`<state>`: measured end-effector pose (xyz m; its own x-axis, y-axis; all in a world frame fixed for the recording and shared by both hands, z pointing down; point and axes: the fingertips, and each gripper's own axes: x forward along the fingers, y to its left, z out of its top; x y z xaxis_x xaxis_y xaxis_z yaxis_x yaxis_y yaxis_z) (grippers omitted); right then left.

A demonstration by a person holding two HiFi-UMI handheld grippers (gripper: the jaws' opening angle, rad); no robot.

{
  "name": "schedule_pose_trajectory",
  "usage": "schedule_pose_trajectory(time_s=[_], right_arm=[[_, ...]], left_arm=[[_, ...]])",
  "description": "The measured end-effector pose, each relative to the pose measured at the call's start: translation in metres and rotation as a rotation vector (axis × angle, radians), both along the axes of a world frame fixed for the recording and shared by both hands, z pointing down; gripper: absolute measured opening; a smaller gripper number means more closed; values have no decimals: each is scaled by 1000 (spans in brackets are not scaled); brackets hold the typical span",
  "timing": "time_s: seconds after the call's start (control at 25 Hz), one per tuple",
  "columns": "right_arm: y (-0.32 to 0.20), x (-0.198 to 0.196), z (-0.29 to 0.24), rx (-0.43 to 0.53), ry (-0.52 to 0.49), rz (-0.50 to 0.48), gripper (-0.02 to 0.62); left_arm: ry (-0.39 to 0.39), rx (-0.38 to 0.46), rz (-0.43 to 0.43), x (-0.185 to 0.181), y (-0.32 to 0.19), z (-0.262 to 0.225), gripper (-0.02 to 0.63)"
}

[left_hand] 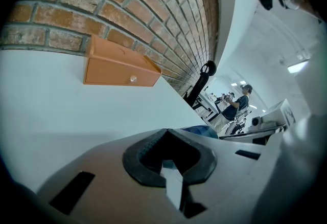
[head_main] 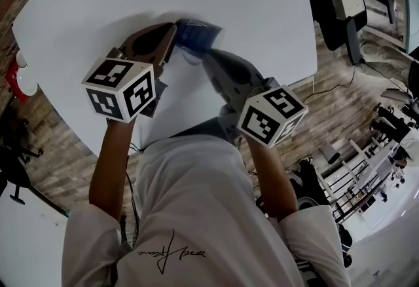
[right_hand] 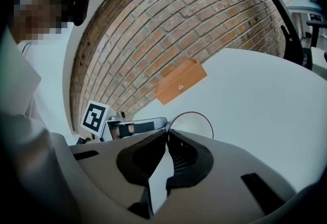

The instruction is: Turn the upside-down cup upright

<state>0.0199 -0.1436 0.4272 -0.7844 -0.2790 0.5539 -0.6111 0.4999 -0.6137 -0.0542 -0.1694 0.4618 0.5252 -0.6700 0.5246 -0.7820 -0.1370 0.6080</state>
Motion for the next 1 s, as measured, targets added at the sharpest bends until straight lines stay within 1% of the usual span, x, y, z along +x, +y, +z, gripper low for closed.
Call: schedule_pose_trajectory(time_s=[0.24,0.44,1.0], right_arm=[[-4,-2,-3,8,-2,-6,23],[-4,-8,-5,0,-25,-19,22],[-8,-15,-9,-2,-47,-35,23]], left_arm=[[5,0,-9,-2,-1,-1,11],[16,-7,-23,-6,-1,1,11],[17,-25,-39,-10,1,6,9]])
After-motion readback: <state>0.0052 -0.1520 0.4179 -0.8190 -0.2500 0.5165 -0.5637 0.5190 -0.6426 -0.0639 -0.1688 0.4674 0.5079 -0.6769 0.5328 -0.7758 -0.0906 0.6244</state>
